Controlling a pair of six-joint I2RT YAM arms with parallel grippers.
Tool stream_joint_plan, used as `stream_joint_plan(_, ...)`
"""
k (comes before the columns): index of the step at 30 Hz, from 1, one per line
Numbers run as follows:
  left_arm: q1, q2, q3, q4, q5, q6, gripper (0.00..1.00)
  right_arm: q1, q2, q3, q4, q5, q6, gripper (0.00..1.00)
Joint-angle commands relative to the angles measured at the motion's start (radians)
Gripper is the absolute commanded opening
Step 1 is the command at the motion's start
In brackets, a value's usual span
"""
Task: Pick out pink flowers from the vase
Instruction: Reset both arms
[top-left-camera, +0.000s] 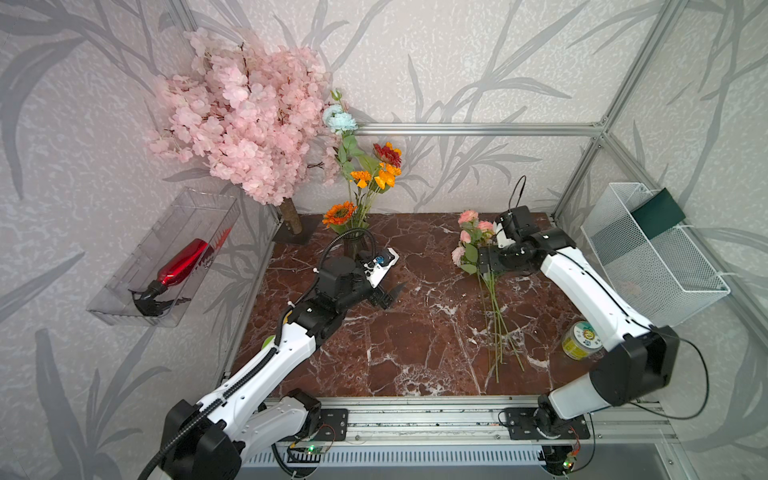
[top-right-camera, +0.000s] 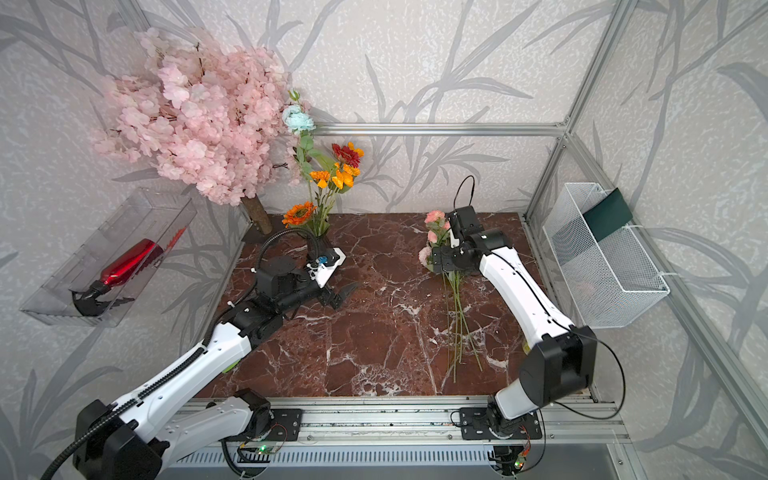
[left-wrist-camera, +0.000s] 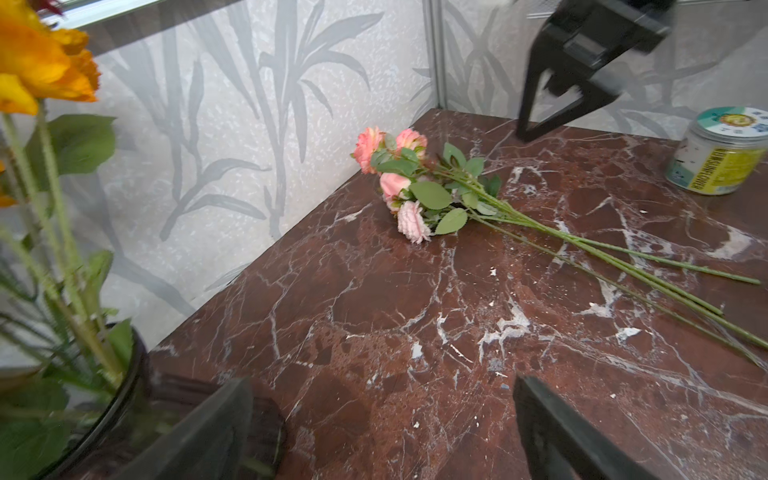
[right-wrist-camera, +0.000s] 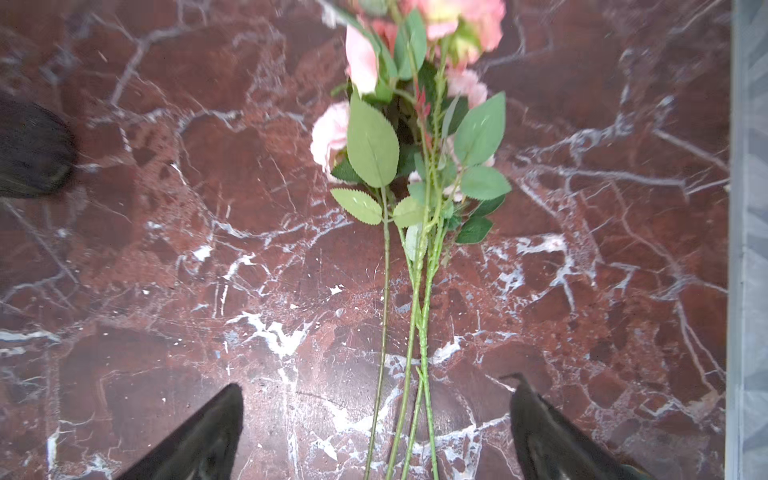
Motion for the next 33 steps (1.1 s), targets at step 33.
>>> stream_joint_plan(33, 0.317, 0.337, -0.443, 0.775, -0.535, -0.18, 0.99, -0.221, -0.528, -1.32, 1.514, 0.146, -0.199, 0.99)
